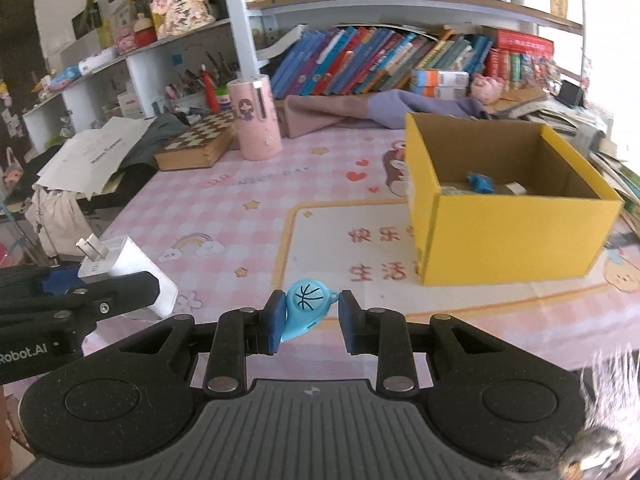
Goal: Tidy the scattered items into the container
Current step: 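Carry the charger plug and teal piece over the yellow box with both tools, then lower the plug and teal piece into the yellow box and open both tools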
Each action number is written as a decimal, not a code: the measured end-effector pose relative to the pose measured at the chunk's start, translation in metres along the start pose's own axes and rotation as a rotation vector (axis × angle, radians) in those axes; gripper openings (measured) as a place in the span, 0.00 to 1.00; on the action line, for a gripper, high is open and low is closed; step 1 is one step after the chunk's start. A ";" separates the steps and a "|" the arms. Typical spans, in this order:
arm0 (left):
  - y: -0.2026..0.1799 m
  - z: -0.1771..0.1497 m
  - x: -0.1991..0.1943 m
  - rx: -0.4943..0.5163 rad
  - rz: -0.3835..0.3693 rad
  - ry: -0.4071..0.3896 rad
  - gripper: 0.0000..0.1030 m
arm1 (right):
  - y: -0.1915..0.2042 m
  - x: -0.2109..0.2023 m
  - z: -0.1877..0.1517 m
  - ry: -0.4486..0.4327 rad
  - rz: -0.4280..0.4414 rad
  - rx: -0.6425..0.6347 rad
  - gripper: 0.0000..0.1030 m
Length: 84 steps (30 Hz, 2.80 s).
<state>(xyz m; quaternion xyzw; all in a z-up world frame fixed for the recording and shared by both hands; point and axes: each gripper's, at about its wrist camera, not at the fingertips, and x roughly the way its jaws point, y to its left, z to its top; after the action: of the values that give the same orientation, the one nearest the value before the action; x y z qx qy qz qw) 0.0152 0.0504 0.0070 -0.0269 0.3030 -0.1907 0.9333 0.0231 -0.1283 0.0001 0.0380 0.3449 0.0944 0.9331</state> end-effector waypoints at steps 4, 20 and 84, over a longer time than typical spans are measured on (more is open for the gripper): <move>-0.011 -0.001 0.006 0.019 -0.041 0.015 0.43 | -0.015 -0.010 -0.010 0.009 -0.047 0.040 0.26; -0.056 -0.001 0.027 0.129 -0.181 0.067 0.43 | -0.054 -0.039 -0.033 0.014 -0.169 0.156 0.26; -0.155 0.098 0.161 0.297 -0.231 -0.069 0.43 | -0.213 0.007 0.085 -0.137 -0.236 0.112 0.26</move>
<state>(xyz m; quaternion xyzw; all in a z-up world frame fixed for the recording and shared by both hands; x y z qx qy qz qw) 0.1386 -0.1598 0.0233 0.0701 0.2342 -0.3381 0.9088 0.1156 -0.3360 0.0311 0.0556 0.2870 -0.0381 0.9556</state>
